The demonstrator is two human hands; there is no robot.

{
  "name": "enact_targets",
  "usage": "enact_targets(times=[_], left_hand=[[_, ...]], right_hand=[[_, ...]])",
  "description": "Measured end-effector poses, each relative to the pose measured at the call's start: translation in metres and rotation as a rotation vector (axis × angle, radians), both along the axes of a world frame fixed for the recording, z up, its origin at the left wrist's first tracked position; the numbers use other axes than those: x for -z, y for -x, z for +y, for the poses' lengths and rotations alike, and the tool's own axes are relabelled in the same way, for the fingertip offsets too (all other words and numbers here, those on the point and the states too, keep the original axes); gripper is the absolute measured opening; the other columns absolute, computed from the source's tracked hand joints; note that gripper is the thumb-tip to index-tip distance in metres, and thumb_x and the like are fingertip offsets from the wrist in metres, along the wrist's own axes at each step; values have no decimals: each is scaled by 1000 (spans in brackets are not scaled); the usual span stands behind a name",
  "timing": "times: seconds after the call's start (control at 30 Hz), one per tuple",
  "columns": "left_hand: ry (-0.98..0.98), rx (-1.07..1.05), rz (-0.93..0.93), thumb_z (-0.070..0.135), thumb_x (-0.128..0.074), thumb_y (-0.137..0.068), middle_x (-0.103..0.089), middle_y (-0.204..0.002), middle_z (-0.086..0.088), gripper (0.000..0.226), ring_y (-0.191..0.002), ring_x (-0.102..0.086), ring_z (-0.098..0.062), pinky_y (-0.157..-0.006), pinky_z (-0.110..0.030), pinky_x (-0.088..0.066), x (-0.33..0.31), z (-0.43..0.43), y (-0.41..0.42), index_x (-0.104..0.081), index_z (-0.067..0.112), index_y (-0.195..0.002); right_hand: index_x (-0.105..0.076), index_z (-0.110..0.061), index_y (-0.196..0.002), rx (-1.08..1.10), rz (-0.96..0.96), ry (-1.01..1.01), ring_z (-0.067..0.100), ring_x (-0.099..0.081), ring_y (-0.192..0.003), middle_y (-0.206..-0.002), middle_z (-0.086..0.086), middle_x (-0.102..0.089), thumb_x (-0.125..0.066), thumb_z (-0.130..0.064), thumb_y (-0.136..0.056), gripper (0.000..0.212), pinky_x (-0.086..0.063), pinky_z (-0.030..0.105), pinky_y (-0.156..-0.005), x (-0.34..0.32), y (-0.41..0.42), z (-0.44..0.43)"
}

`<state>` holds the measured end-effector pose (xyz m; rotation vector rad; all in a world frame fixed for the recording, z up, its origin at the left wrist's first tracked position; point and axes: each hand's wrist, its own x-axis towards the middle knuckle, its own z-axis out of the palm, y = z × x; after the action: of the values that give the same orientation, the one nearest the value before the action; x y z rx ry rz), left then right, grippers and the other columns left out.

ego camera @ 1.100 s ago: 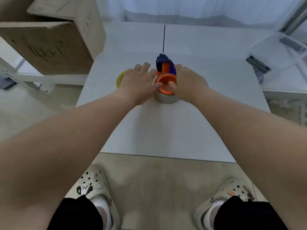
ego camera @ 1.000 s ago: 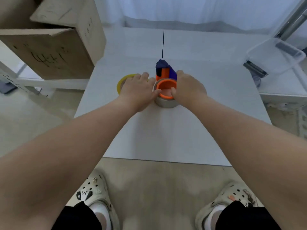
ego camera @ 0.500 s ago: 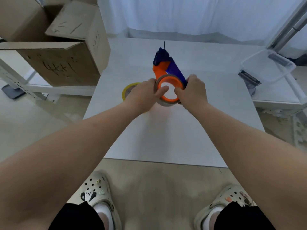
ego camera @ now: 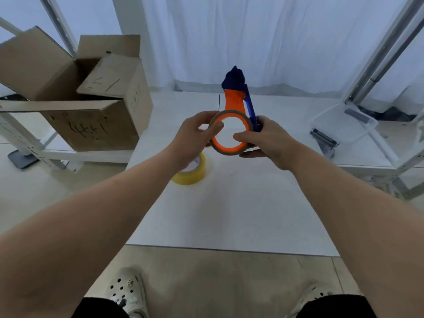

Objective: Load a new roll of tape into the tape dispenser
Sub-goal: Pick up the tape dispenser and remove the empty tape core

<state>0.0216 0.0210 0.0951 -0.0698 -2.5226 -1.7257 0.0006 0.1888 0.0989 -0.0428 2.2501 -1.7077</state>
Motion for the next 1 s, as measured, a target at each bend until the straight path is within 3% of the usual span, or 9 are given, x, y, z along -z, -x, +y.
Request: enact_targets(times=[0.1, 0.23, 0.37, 0.53, 0.6, 0.7, 0.8, 0.9, 1.0], left_hand=[[154, 11, 87, 19, -50, -95, -61, -117, 2, 34, -90, -64, -16, -68, -18, -56, -1, -6, 4, -53, 22, -128], [615, -26, 235, 11, -44, -94, -64, -114, -4, 39, -86, -54, -13, -74, -23, -40, -2, -20, 14, -51, 21, -131], [719, 39, 247, 11, -42, -95, -65, -117, -5, 37, -96, -59, -19, -80, -24, -42, 0, -16, 16, -52, 20, -129], [757, 167, 247, 14, -45, -95, -55, -122, -4, 34, -100, -55, -17, -80, -19, -37, 2, -4, 19, -55, 19, -127], [705, 186, 207, 24, -51, -93, -47, -121, -3, 35, -96, -52, -15, -78, -21, -39, 3, -5, 20, -53, 22, -128], [629, 267, 92, 48, -64, -81, -37, -131, -1, 70, -116, -44, -17, -89, -25, -38, 1, -5, 18, -35, 24, -140], [821, 343, 126, 55, -76, -64, -24, -144, -2, 107, -132, -28, -22, -101, -33, -34, 0, -1, 12, -14, 25, -146], [1027, 344, 191, 45, -79, -63, -19, -148, -4, 111, -134, -25, -26, -100, -36, -39, 4, 2, 11, -9, 22, -146], [1043, 288, 189, 36, -82, -62, -23, -145, -6, 108, -129, -32, -29, -95, -36, -43, 8, 0, 14, -13, 24, -144]], right_hand=[[-44, -14, -125, -39, 17, -9, 24, -68, -93, -109, 11, -64, -75, -21, -78, 57, -59, 34, -78, -3, 4, 9], [-47, -16, -120, -58, 30, -117, 22, -65, -98, -111, 10, -63, -72, -33, -79, 51, -54, 34, -87, 6, 4, 15], [-45, -15, -120, 2, 26, -101, 19, -65, -96, -113, 7, -62, -67, -41, -82, 51, -54, 30, -81, 11, 6, 6], [-50, -22, -95, 152, 24, 87, 24, -66, -87, -102, 8, -65, -65, -24, -85, 18, -57, 31, -72, 10, 9, 0], [-51, -20, -89, 207, 3, 104, 24, -62, -85, -96, 11, -63, -64, -18, -83, 15, -56, 37, -80, 14, 10, 1], [-54, -14, -97, 316, -53, 144, 25, -61, -86, -97, 12, -62, -65, -17, -79, 22, -54, 45, -91, 20, 12, 4], [-51, -14, -106, 343, -50, 167, 25, -62, -91, -102, 11, -63, -65, -17, -79, 30, -54, 42, -90, 21, 12, 3], [-49, -15, -112, 329, -42, 173, 29, -64, -100, -109, 11, -64, -66, -18, -80, 36, -54, 42, -91, 22, 11, 0], [-50, -17, -109, 278, -32, 183, 36, -63, -105, -116, 18, -62, -71, -23, -77, 39, -55, 45, -90, 20, 10, -4]])
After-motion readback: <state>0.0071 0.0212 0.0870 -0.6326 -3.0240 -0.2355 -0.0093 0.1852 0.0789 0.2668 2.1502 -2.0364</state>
